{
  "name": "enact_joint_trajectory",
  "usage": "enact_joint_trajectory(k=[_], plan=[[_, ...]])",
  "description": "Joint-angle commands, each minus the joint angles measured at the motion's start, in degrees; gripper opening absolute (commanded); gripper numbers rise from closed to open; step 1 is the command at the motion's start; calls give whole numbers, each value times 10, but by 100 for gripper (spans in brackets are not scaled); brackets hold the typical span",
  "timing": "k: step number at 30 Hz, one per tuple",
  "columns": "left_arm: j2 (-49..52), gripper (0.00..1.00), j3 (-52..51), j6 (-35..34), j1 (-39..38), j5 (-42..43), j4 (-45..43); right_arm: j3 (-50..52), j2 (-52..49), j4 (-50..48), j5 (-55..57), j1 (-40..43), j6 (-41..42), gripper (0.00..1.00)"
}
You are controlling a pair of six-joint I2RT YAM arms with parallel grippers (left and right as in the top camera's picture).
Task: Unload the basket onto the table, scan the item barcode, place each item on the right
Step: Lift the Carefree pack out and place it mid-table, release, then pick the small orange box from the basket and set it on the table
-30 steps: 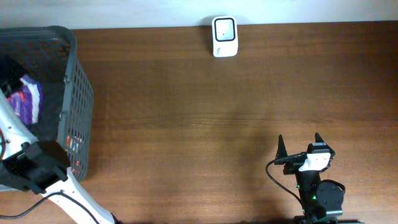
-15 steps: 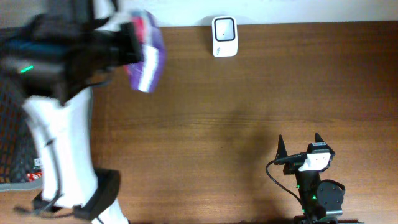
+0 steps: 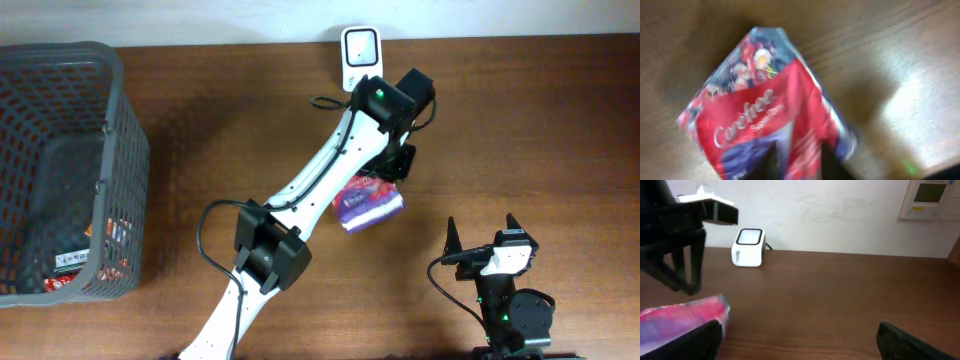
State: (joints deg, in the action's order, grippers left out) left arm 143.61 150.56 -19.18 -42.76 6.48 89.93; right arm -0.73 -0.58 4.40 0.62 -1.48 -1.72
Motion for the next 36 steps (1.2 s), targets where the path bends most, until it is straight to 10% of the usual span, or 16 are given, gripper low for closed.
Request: enact_joint_trajectory(k=[1, 5, 6, 7, 16, 23, 36], plan=[[-3, 35, 23, -1, 7, -2, -9, 4, 4, 3, 5, 0, 0, 99], [-6, 66, 218, 27, 69, -2, 68, 4, 4, 3, 5, 0, 0, 98], [-17, 96, 269, 50, 91, 19, 68, 4, 4, 3, 5, 0, 0, 98], [-41, 99, 293, 49, 114, 17, 65, 4, 4, 3, 5, 0, 0, 99], [-392, 99, 160, 55, 516, -20, 68, 4, 4, 3, 5, 0, 0, 98], [-419, 99, -76, -84, 784, -17, 57, 4, 4, 3, 5, 0, 0, 98], [-418, 95, -413, -114, 788, -50, -53, 4, 4, 3, 5, 0, 0, 98]])
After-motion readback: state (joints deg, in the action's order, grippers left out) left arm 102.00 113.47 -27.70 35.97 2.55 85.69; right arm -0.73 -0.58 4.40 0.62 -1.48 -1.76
